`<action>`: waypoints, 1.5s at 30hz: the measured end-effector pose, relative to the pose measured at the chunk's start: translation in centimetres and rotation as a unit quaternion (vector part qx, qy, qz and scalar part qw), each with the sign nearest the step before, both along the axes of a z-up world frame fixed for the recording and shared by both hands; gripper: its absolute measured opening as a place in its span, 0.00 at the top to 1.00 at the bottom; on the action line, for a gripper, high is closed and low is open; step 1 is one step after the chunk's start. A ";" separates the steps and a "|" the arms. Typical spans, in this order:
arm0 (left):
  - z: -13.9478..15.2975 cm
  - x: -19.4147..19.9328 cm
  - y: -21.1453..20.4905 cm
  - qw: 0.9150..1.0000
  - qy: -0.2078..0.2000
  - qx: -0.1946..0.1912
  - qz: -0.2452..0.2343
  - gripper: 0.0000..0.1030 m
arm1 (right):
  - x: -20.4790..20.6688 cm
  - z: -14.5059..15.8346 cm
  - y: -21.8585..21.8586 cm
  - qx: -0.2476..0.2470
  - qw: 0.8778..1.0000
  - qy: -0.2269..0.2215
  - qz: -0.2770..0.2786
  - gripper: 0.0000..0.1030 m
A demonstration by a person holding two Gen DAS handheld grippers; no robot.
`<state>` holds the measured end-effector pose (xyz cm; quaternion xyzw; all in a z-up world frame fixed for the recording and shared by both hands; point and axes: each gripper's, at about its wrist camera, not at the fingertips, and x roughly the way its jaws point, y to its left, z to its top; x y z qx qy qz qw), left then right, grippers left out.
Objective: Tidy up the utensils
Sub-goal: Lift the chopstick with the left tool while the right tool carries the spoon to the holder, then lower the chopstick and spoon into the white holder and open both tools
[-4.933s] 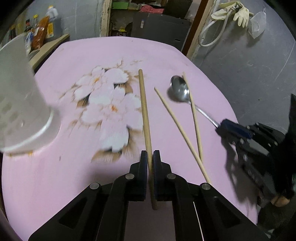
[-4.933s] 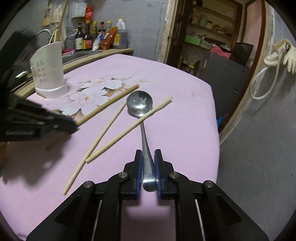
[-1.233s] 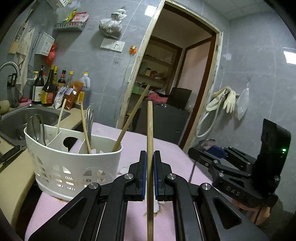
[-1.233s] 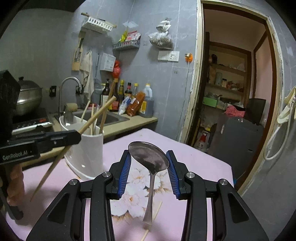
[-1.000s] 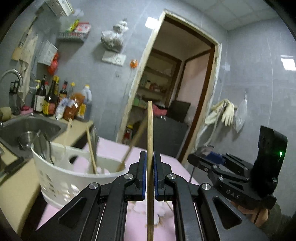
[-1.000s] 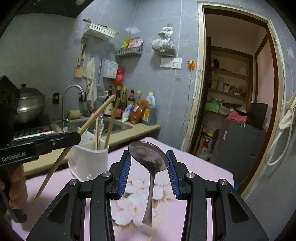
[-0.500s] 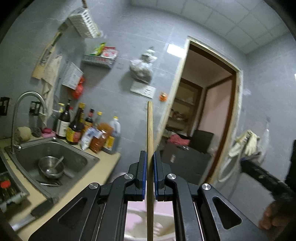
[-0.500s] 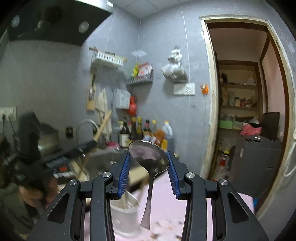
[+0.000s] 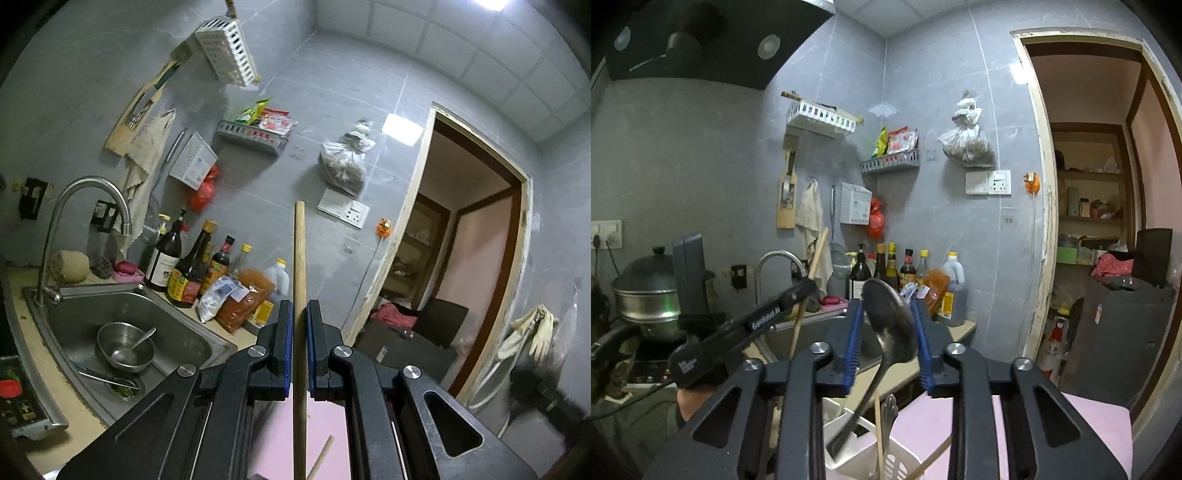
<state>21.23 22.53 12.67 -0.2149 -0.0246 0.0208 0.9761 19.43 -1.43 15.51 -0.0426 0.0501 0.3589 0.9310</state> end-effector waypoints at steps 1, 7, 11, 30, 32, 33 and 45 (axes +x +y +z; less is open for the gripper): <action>-0.2 0.2 0.2 1.000 0.000 -0.005 0.002 0.96 | 0.3 -0.4 0.2 -0.005 1.000 0.006 0.000 0.91; -1.6 0.7 -0.2 1.000 0.012 -0.007 -0.004 0.96 | 1.1 -2.7 0.4 -0.029 0.999 0.026 0.001 0.94; -2.3 0.8 -1.0 1.000 0.011 -0.004 -0.010 0.96 | 1.1 -3.2 -0.2 -0.029 0.999 0.034 0.006 0.94; -6.2 -1.6 -5.3 0.995 0.069 0.069 0.000 0.94 | -1.0 -4.0 -5.0 0.006 0.999 0.047 -0.001 0.74; -6.4 -2.0 -5.9 0.994 0.081 0.076 -0.008 0.92 | -1.3 -4.2 -5.6 0.008 0.999 0.047 -0.006 0.71; -6.5 -2.2 -6.3 0.993 0.087 0.081 -0.012 0.90 | -1.4 -4.3 -6.0 0.010 0.999 0.049 -0.008 0.70; -5.6 -6.1 -9.7 0.991 0.099 0.083 -0.040 0.40 | -3.2 -4.8 -10.6 0.037 0.997 0.044 -0.042 0.29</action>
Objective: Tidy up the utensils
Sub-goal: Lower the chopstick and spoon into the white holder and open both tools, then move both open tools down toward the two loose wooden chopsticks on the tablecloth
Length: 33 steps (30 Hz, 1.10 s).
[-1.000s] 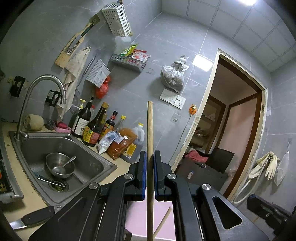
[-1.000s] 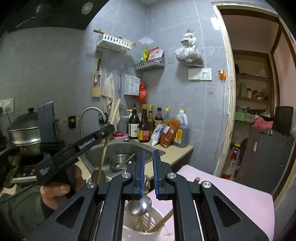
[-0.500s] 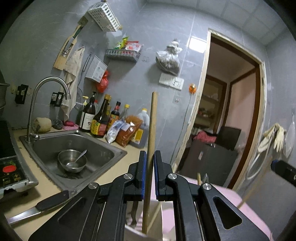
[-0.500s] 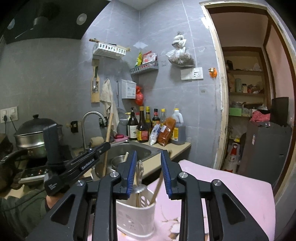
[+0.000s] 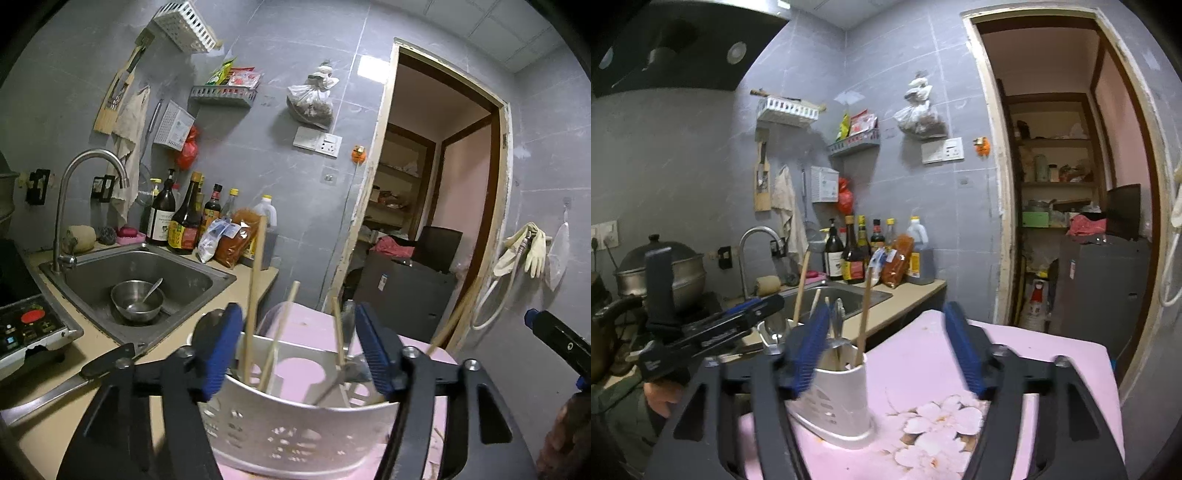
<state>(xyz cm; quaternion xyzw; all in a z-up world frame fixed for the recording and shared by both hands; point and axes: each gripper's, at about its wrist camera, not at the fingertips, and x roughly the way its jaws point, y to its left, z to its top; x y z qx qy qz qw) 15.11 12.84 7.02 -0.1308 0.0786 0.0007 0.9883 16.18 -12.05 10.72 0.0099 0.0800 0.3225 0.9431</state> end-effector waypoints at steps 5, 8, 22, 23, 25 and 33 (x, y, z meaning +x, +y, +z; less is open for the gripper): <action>1.2 -1.3 -2.4 1.000 -0.008 0.018 -0.014 0.13 | -1.1 0.3 -2.6 0.017 0.999 -0.016 -0.022 0.16; 1.7 -2.0 -4.1 0.999 -0.015 0.030 -0.030 0.05 | -1.8 0.4 -4.2 0.025 0.999 -0.026 -0.037 0.03; -0.3 -2.2 -11.2 0.991 0.031 0.042 -0.120 0.03 | -3.6 -1.5 -10.4 -0.050 0.992 0.006 -0.116 0.00; -0.6 -2.1 -11.6 0.991 0.036 0.043 -0.124 0.03 | -3.8 -1.9 -10.8 -0.059 0.991 0.014 -0.121 0.00; -1.2 -2.0 -12.3 0.990 0.043 0.043 -0.130 0.03 | -4.1 -2.5 -11.3 -0.071 0.989 0.025 -0.128 0.00; -4.1 -0.8 -15.7 0.974 0.119 0.072 -0.178 0.03 | -4.3 -6.2 -13.2 -0.111 0.978 0.121 -0.131 0.00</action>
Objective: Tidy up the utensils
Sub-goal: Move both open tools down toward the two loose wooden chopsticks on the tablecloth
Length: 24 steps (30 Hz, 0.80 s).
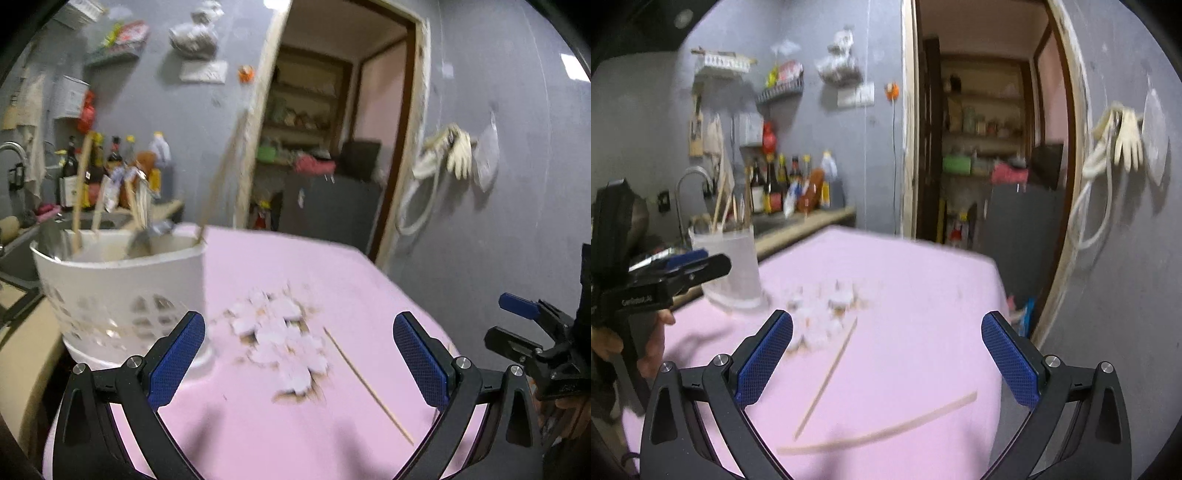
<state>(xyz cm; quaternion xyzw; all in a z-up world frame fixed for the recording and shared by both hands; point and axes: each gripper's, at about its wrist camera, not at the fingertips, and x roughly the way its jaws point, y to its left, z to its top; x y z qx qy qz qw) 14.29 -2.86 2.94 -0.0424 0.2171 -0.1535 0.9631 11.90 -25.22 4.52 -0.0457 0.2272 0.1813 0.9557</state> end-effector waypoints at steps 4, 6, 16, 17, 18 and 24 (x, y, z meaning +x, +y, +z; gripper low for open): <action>-0.7 1.1 -0.7 0.999 0.036 -0.001 -0.012 0.03 | 0.3 -1.8 -0.6 -0.012 0.999 0.049 -0.007 0.08; -0.9 1.5 -0.8 0.999 0.050 -0.006 -0.016 0.03 | 0.4 -2.4 -0.8 -0.013 0.998 0.067 -0.008 0.17; -1.9 3.7 -3.6 0.991 0.118 0.020 -0.065 0.04 | 1.6 -4.5 -2.1 -0.020 0.989 0.148 -0.014 0.51; -2.0 3.9 -3.8 0.989 0.124 0.023 -0.071 0.05 | 1.7 -4.7 -2.3 -0.017 0.988 0.154 -0.015 0.52; -2.2 4.2 -4.1 0.988 0.131 0.024 -0.078 0.06 | 1.9 -4.8 -2.5 -0.014 0.987 0.160 -0.015 0.53; -3.6 6.2 -5.5 0.975 0.191 0.016 -0.108 0.33 | 3.3 -6.1 -3.5 0.005 0.981 0.192 -0.022 0.58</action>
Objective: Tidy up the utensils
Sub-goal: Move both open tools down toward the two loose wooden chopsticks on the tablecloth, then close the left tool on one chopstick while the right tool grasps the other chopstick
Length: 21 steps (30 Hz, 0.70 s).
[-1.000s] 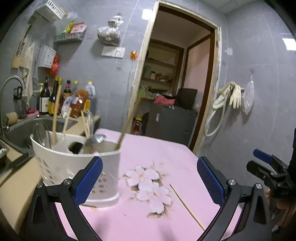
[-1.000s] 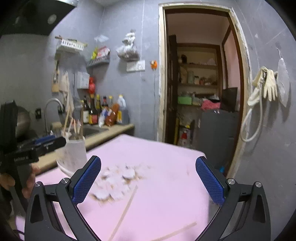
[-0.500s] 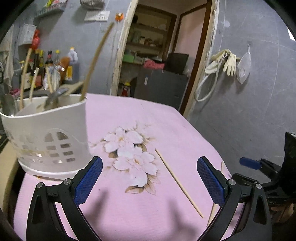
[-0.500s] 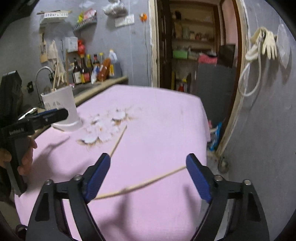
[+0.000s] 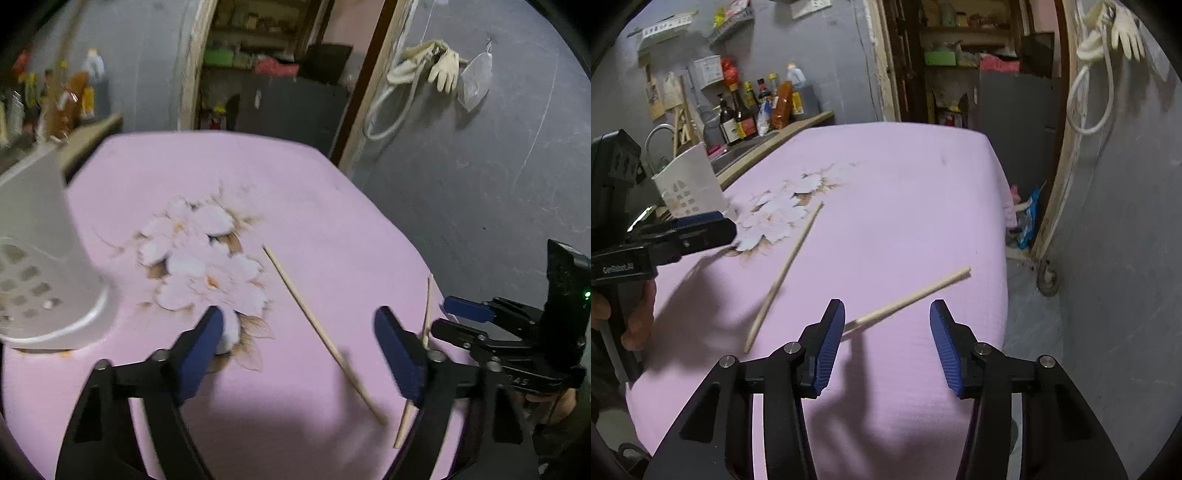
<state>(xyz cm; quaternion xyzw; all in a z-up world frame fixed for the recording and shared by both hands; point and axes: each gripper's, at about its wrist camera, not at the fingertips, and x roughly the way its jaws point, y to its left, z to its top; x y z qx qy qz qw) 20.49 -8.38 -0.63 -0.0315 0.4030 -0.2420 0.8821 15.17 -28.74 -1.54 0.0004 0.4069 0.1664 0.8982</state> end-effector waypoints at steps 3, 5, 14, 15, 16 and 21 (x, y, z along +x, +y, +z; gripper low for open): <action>-0.7 1.3 -0.6 1.000 0.031 -0.001 -0.006 0.45 | 0.8 -0.5 -0.2 0.007 1.000 0.008 -0.005 0.62; -1.2 2.4 -1.1 0.999 0.049 0.003 -0.010 0.55 | 1.5 -0.4 -0.5 0.012 1.000 0.008 -0.007 0.62; -2.4 6.6 -1.9 0.995 0.101 0.016 0.000 0.80 | 5.1 -0.4 -0.3 0.014 1.000 0.008 0.001 0.81; -2.3 7.0 -2.0 0.994 0.104 0.020 0.002 0.81 | 5.7 -0.6 -0.3 0.020 1.000 0.012 0.001 0.82; -2.2 7.3 -2.0 0.994 0.106 0.022 0.004 0.81 | 6.0 -0.6 -0.3 0.023 1.000 0.012 0.002 0.83; -2.3 7.4 -2.3 0.994 0.100 0.053 0.009 0.91 | 7.3 -0.7 0.5 0.028 0.999 0.014 0.015 0.84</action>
